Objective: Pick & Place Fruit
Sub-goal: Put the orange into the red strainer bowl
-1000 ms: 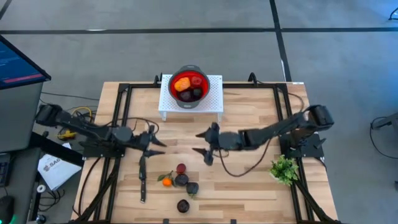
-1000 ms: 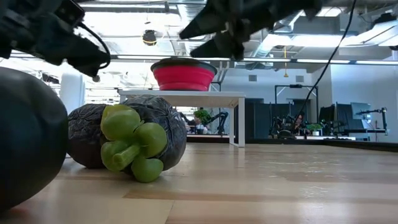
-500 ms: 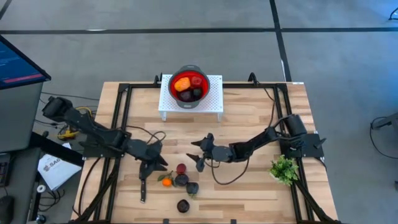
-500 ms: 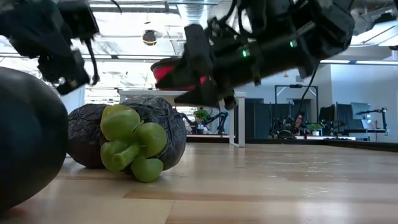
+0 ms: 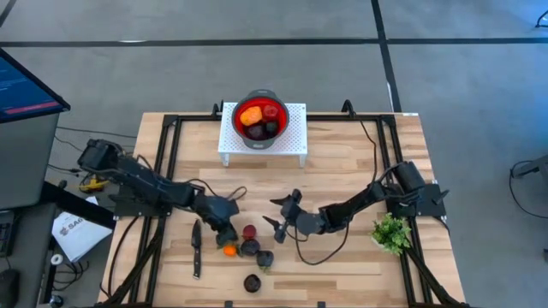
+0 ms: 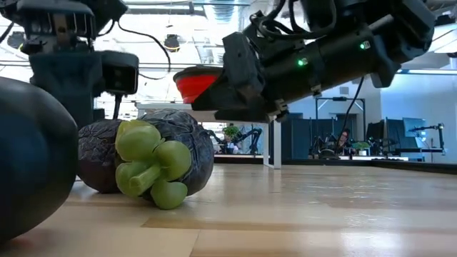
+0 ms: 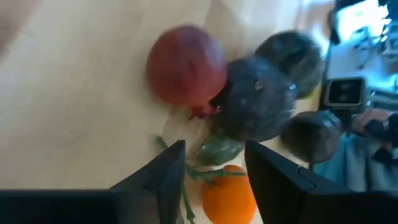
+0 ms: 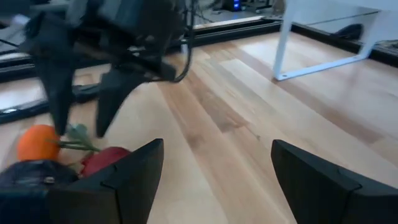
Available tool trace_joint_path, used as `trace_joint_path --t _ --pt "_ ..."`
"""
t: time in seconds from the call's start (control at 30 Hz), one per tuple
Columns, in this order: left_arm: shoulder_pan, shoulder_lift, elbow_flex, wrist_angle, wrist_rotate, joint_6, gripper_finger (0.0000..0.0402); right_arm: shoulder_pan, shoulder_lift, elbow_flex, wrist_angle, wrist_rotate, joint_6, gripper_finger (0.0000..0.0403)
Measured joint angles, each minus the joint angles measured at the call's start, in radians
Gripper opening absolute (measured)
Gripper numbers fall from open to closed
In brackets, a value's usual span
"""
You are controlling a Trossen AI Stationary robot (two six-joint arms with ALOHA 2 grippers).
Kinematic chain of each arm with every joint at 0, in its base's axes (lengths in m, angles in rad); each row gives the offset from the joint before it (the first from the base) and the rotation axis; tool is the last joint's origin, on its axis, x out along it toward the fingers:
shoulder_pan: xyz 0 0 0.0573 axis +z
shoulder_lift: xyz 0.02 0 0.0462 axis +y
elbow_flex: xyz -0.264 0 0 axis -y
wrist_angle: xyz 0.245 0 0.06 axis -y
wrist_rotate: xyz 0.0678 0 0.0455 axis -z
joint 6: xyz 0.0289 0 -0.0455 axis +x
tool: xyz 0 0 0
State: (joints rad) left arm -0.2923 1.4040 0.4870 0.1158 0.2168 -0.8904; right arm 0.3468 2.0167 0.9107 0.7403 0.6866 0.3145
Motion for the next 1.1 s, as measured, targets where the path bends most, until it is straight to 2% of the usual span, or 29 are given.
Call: trace_joint_path --t 0.2,0.4,0.57,0.77,0.93,1.1 --pt "-0.029 0.108 0.034 -0.003 0.001 0.024 0.0120 0.012 0.000 -0.001 -0.006 0.046 0.000 0.0291" --pt "-0.070 0.166 0.042 0.023 -0.068 0.075 0.0089 0.012 0.000 -0.001 -0.011 0.048 0.000 0.0291" --pt "-0.083 0.158 0.040 0.013 -0.134 0.147 0.0064 0.012 0.000 -0.001 -0.013 0.048 0.000 0.0291" --pt "-0.083 0.158 0.039 -0.003 -0.146 0.159 0.0009 0.011 0.000 -0.001 -0.014 0.048 0.000 0.0291" --pt "-0.082 0.139 0.036 -0.022 -0.146 0.202 0.0001 0.009 0.000 -0.001 -0.014 0.048 0.000 0.0291" --pt "-0.081 0.052 0.034 -0.063 -0.171 0.264 0.0001 0.005 0.000 -0.001 -0.015 0.048 0.001 0.0291"
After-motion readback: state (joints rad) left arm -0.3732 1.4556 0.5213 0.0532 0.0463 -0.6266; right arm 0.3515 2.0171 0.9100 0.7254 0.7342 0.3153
